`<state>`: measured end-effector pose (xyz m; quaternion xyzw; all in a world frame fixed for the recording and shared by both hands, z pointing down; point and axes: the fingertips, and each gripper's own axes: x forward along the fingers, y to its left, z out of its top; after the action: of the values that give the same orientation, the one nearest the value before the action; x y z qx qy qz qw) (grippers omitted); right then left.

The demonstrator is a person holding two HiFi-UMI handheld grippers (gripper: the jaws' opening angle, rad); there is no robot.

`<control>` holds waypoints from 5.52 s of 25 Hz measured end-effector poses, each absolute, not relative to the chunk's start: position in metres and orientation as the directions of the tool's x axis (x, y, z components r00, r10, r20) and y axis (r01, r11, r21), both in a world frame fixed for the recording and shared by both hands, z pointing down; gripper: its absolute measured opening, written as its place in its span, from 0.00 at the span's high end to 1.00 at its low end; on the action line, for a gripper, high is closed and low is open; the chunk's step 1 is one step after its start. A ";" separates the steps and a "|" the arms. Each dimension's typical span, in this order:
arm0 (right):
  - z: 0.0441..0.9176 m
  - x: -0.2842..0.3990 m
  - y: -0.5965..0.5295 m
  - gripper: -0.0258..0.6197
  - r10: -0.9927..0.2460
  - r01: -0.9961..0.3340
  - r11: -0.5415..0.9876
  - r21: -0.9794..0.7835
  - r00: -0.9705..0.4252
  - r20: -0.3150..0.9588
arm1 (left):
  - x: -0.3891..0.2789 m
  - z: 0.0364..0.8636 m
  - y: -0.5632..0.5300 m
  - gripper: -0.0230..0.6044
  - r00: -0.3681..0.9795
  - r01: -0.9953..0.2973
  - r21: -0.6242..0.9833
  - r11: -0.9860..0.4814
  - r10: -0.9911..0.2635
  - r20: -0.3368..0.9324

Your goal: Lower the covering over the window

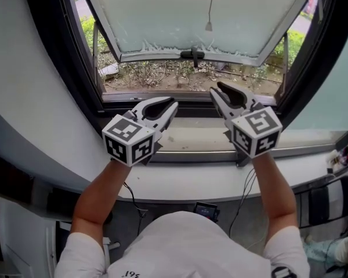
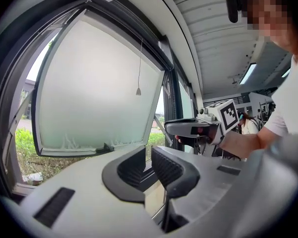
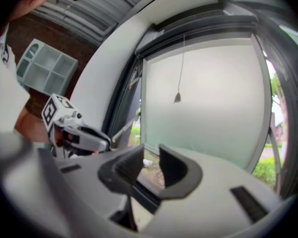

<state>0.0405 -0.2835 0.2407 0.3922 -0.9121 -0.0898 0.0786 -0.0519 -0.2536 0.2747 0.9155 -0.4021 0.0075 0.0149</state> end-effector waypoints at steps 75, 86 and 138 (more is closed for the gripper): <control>0.104 -0.001 -0.371 0.93 -0.924 -0.406 0.200 0.892 -0.382 0.034 | -0.059 0.174 -0.305 0.90 0.668 -0.728 -0.213 -0.652 -0.744 -0.004; 0.136 -0.003 -0.369 0.93 -0.931 -0.281 0.245 0.928 -0.334 0.145 | -0.062 0.172 -0.304 0.90 0.651 -0.733 -0.260 -0.629 -0.759 0.002; 0.359 0.007 -0.345 0.92 -0.819 0.005 0.543 0.840 -0.218 0.531 | -0.106 0.064 -0.314 0.68 0.436 -0.663 -0.711 -0.235 -0.893 -0.111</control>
<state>0.0068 -0.3451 0.3593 0.2974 -0.6845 -0.3745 0.5502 -0.1056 -0.3140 0.0639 0.7691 -0.5056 0.1616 -0.3560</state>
